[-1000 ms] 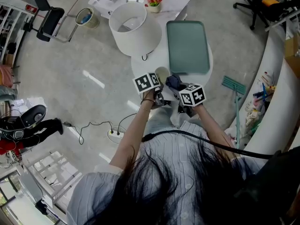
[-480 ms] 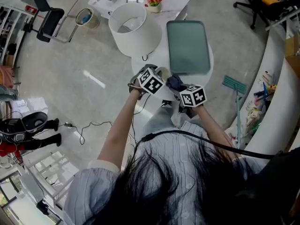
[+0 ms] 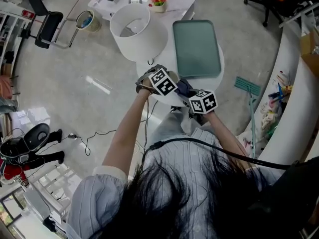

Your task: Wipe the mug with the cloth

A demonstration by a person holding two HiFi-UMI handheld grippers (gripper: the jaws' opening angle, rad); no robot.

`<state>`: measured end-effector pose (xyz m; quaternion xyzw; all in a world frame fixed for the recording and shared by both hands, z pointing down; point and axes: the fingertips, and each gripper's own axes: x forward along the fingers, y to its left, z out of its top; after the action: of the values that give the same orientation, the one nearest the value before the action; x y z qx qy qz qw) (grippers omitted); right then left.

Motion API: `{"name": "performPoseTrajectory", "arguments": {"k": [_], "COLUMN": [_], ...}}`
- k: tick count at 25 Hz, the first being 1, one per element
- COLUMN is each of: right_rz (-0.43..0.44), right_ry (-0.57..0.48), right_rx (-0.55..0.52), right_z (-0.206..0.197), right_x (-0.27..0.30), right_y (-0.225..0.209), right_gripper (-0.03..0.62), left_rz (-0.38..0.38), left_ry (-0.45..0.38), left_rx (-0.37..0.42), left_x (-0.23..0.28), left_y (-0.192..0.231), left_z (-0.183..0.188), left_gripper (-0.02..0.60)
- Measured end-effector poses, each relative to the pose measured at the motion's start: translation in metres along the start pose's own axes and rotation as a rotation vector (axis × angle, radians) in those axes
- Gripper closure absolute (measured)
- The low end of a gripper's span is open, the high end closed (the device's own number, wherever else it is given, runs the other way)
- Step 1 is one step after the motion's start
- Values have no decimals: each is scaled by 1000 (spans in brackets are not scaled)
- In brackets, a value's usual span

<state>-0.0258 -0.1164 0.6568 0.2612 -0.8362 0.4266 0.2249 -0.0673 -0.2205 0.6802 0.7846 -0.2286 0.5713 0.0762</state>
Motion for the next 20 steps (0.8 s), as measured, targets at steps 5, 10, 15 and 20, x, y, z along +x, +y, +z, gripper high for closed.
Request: {"name": "performPoseTrajectory", "arguments": {"k": [5,10,15,20], "right_rz": [-1,-8,-9,-2], "right_ry": [-3,-4,7,17], "right_rx": [2,3,-9,-30], "right_z": [0,-2,0,-1], "right_x": [-1,0,5,6], "right_y": [-1,-4,0,6], "right_gripper": [508,508,508,508], "left_rz": [-69,-80,-8,50], "left_ry": [-21,-75,-127,-147], "left_rx": [-231,-550,-926,-1132], "left_x": [1,-4,-18,-21], "left_y": [-7,-6,8,7], "left_z": [-6,-9,-24,-35], "left_gripper": [535,537,535,535]}}
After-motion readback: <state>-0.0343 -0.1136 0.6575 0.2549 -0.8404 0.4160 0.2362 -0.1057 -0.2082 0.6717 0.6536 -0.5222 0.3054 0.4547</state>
